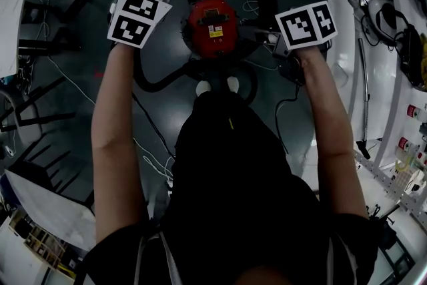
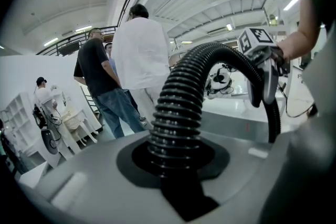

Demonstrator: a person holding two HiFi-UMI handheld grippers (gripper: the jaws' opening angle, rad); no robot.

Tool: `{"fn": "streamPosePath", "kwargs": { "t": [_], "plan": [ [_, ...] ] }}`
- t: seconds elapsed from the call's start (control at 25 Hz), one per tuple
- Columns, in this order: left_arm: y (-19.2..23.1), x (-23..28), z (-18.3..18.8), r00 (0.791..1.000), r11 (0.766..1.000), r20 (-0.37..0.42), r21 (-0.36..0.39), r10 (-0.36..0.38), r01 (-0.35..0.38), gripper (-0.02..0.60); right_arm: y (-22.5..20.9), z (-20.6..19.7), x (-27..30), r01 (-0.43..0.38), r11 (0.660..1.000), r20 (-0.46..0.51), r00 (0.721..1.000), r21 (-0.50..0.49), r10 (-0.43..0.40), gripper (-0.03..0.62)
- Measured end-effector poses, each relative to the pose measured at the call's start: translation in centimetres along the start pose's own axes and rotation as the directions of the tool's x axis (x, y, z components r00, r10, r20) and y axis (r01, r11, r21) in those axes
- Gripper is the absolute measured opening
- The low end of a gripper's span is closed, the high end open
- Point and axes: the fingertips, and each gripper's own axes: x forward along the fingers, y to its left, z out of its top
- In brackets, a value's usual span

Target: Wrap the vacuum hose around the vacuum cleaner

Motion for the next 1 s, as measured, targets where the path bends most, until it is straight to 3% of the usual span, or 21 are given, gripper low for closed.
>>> {"fn": "streamPosePath", "kwargs": {
  "t": [0.24,0.56,0.68,0.88,1.0],
  "plan": [
    [1.4,-0.4,0.7,0.999,0.999,0.008,-0.017,0.048,-0.047,0.112,0.1,2.4,-1.1,0.035,0.999,0.06,0.998,-0.013,-0.034,0.15],
    [2.4,-0.4,-0.1,0.997,0.995,-0.013,-0.075,0.072,-0.073,0.117,0.5,5.1,-1.3,0.012,1.0,0.133,0.991,0.028,-0.016,0.149],
    [2.6,-0.5,-1.1,0.997,0.993,-0.034,-0.087,0.076,-0.079,0.151,0.3,5.3,-0.4,0.006,0.999,0.136,0.991,0.049,-0.013,0.149],
    [3.3,-1.4,-2.7,0.994,0.986,-0.048,-0.128,0.101,-0.107,0.264,-0.5,5.2,0.9,0.025,0.997,0.141,0.989,0.078,-0.036,0.149],
    [3.4,-1.9,-3.5,0.992,0.983,-0.056,-0.144,0.109,-0.116,0.286,-0.6,5.5,1.1,0.04,0.997,0.142,0.989,0.061,-0.048,0.149]
  ]
}}
